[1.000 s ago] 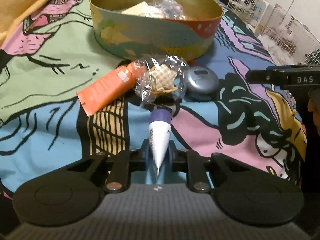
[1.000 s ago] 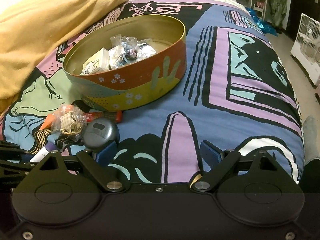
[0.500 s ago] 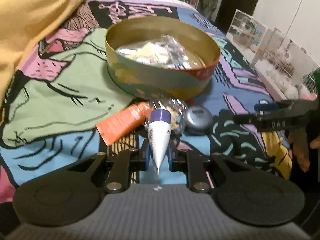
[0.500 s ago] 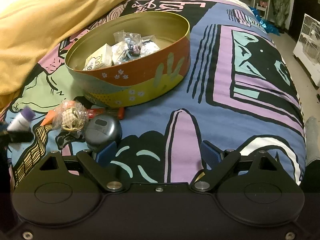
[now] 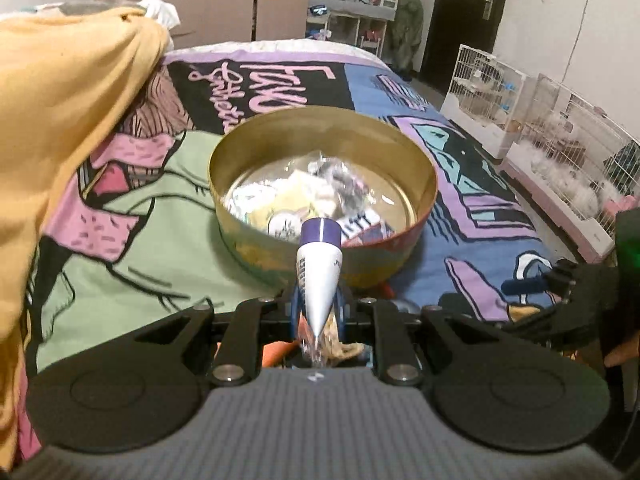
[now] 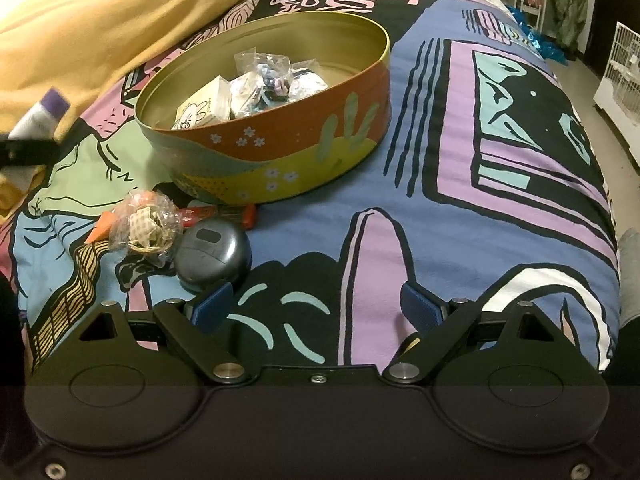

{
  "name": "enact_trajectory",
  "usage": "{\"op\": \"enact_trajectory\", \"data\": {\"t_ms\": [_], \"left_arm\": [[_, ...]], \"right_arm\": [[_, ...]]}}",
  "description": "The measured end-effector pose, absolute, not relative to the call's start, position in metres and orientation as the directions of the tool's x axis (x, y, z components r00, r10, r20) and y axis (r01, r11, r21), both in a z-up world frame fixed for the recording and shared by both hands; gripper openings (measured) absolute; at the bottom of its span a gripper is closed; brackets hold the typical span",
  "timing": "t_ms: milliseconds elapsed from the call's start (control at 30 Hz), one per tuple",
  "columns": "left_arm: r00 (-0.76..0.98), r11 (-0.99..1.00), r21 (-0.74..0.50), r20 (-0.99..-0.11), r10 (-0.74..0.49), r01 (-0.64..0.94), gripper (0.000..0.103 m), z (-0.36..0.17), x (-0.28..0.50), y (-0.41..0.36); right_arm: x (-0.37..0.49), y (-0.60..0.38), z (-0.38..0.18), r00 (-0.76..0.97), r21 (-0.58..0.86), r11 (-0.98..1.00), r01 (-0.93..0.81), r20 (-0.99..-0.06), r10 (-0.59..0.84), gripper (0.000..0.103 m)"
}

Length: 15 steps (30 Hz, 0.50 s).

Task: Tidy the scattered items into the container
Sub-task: 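Carry the cleanser tube over the tin and open the left gripper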

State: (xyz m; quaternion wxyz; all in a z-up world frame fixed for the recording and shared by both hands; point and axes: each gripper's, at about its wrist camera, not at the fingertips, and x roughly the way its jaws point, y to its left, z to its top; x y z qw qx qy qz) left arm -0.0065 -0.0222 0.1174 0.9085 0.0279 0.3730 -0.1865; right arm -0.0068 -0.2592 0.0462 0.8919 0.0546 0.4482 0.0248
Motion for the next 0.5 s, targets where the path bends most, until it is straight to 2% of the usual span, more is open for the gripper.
{"op": "enact_trajectory", "data": {"t_ms": [500], "left_arm": [[0.661, 0.906, 0.003, -0.684, -0.307, 0.423, 0.02, 0.155, 0.057, -0.057]], "right_arm": [[-0.005, -0.26, 0.046, 0.589, 0.151, 0.988, 0.0, -0.799, 0.122, 0.091]]}}
